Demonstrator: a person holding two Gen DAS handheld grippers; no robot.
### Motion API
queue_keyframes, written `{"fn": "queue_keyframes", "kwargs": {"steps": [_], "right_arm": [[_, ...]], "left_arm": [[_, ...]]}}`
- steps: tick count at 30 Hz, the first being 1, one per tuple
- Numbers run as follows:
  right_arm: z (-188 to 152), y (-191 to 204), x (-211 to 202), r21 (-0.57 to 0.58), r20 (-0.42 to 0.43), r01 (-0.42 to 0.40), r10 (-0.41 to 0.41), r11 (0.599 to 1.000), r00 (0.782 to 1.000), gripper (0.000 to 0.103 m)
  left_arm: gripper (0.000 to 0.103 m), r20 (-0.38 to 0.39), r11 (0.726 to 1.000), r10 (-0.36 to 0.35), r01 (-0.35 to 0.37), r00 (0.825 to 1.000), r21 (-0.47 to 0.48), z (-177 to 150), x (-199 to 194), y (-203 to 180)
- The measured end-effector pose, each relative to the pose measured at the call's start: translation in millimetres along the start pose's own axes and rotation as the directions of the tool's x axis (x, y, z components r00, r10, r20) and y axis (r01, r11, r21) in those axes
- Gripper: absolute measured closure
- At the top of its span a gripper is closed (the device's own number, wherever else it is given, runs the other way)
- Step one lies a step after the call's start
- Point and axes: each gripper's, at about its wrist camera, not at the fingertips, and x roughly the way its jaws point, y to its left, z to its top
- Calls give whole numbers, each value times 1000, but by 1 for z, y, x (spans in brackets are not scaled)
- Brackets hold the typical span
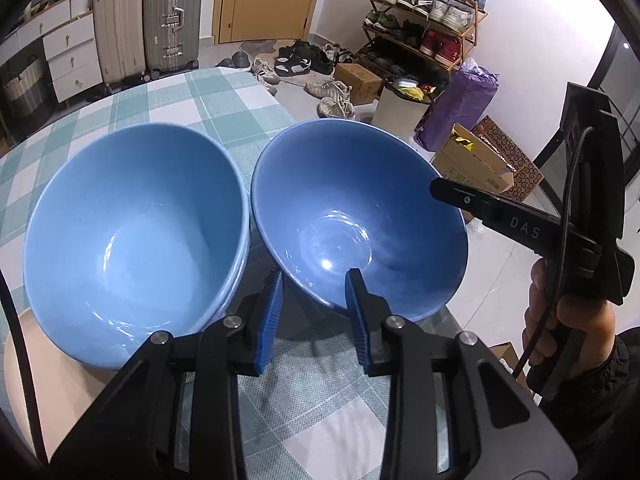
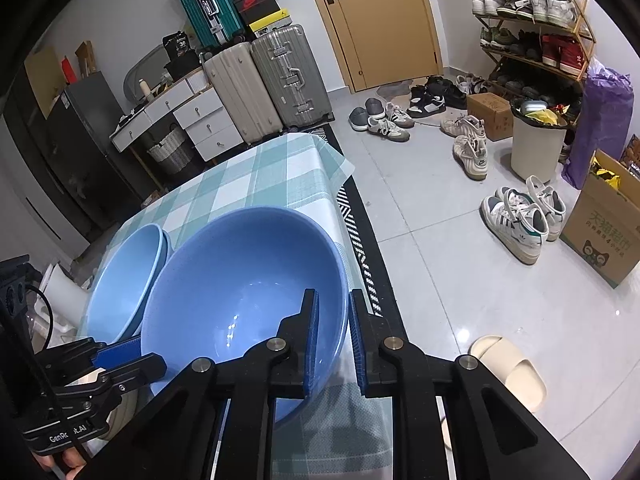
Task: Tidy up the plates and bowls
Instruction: 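Lift the nested blue bowls with both tools and carry them over the third blue bowl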
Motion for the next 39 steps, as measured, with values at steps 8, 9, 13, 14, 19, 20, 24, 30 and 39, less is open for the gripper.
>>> {"fn": "queue_keyframes", "kwargs": {"steps": [8, 9, 13, 14, 19, 20, 24, 30, 39], "right_arm": [[-2, 4, -23, -7, 38, 1, -1, 1000, 999, 87], [-2, 5, -27, -10, 43, 2, -2, 1000, 999, 87], [-4, 8, -39, -14, 66, -7, 8, 1000, 998, 87], [-4, 9, -43, -15, 70, -7, 8, 1000, 998, 87], [-5, 17, -56, -23, 82, -5, 6, 1000, 997, 87], [-5, 18, -58, -25, 85, -4, 6, 1000, 996, 87], [-6, 27, -68, -33, 100, -1, 4, 999, 995, 87], [-4, 44, -82, -53, 120, -5, 12, 999, 993, 87], [2, 79, -93, -86, 140, -14, 26, 996, 990, 87]], "left_arm": [[74, 14, 1000, -1, 1, 1000, 20, -2, -12, -6], [74, 19, 1000, -2, 1, 1000, 23, -2, -15, -7], [74, 34, 999, -4, 3, 999, 35, -3, -25, -10], [74, 38, 999, -7, 6, 999, 36, -3, -28, -10], [74, 65, 999, -4, 2, 998, 44, -6, -44, -13], [74, 69, 999, -4, 1, 998, 43, -6, -47, -12], [74, 88, 999, -3, -1, 996, 47, -7, -60, -13], [74, 117, 999, 3, -8, 993, 40, -11, -83, -10], [74, 169, 1000, 15, -18, 985, 13, -13, -124, 6]]}}
